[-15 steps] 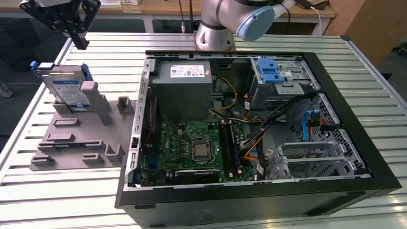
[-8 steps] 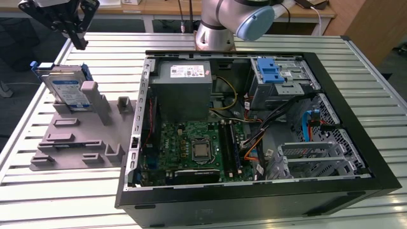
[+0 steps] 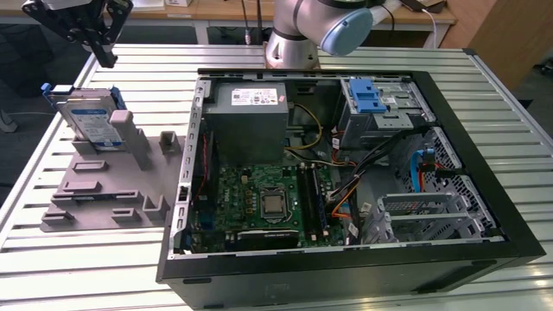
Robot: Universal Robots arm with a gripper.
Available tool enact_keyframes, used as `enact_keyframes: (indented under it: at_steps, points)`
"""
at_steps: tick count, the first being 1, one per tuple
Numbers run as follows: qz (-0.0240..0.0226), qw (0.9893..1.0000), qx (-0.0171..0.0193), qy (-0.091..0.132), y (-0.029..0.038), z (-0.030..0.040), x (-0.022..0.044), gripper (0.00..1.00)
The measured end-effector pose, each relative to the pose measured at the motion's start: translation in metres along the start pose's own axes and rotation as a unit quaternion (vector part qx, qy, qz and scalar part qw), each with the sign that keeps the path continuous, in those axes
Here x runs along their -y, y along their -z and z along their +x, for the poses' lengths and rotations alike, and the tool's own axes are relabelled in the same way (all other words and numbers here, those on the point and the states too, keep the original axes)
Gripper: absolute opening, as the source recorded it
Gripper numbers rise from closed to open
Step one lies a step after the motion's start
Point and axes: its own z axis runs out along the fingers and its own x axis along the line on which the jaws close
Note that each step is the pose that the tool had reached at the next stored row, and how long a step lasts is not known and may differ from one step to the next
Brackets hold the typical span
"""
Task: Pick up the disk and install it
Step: 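Reach for the disk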
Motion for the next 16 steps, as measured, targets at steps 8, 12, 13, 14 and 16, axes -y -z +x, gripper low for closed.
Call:
enact_keyframes:
  at_steps: [8, 12, 13, 14, 16]
  points:
    - [0.0, 1.0, 0.0, 0.0, 0.0, 0.0052, 0.0004, 0.11]
    - [0.0, 1.0, 0.0, 0.0, 0.0, 0.0076, 0.0006, 0.11]
    - [0.0, 1.0, -0.0001, 0.0, 0.0, 0.0082, 0.0006, 0.11]
    - [0.0, 1.0, 0.0, 0.0, 0.0, 0.0088, 0.0007, 0.11]
    - [0.0, 1.0, -0.0001, 0.0, 0.0, 0.0098, 0.0008, 0.11]
